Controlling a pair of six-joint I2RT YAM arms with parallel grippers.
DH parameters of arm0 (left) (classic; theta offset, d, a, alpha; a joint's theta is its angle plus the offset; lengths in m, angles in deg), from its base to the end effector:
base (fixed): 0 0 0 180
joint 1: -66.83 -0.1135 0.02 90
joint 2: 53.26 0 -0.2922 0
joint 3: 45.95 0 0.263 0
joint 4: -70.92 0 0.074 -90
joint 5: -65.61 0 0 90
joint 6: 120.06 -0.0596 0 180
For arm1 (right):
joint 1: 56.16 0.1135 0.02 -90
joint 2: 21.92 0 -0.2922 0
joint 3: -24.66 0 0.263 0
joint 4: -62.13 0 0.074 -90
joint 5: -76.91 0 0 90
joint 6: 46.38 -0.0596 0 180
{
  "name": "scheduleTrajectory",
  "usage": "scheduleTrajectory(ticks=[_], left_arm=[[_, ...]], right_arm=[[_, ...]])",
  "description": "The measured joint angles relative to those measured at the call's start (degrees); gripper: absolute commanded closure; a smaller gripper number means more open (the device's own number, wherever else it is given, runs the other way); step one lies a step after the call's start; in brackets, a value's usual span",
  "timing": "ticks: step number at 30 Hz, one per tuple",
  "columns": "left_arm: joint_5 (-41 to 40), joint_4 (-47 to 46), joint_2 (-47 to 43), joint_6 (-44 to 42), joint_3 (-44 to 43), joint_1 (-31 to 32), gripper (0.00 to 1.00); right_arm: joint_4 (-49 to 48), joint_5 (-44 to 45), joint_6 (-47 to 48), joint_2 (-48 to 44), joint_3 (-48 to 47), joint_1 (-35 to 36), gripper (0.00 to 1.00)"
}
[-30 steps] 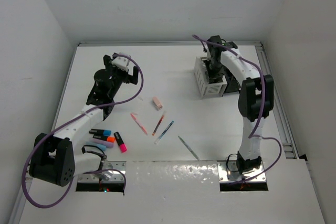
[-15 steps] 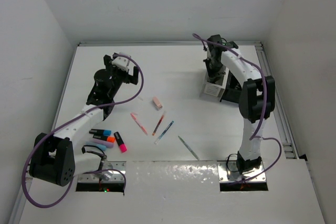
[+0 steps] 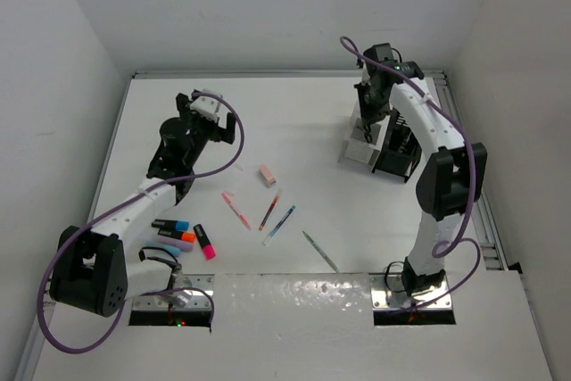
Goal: Sort the stationery into containers
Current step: Pick up the scissors from the storage box.
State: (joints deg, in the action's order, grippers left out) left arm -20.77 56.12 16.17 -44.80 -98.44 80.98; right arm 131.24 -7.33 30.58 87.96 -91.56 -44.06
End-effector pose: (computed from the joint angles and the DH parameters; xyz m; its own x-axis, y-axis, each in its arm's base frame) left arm 0.2922 -0.0776 0.3055 0.0426 0.2511 -0.9670 0.3043 0.9186 0.2520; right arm 0.4332 0.0867 0.2988 -0.8839 0.0401 -0.4659 0.0367 0.9992 0.0163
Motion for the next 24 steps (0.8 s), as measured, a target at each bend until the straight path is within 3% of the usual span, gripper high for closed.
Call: scheduleTrajectory(ticks=[16,24], left_arm=[[0.02,-0.07,0.0,0.0,0.0,0.02,0.01],[0.0,-0.5,0.02,0.02,0.0,0.02,0.01]], right_arm=[[3.74,0.02,-2.86,-5.88,-3.04,-2.05,1.0],[12.28,0.24,-6.05,-11.93,-6.12,-3.96,1.0]])
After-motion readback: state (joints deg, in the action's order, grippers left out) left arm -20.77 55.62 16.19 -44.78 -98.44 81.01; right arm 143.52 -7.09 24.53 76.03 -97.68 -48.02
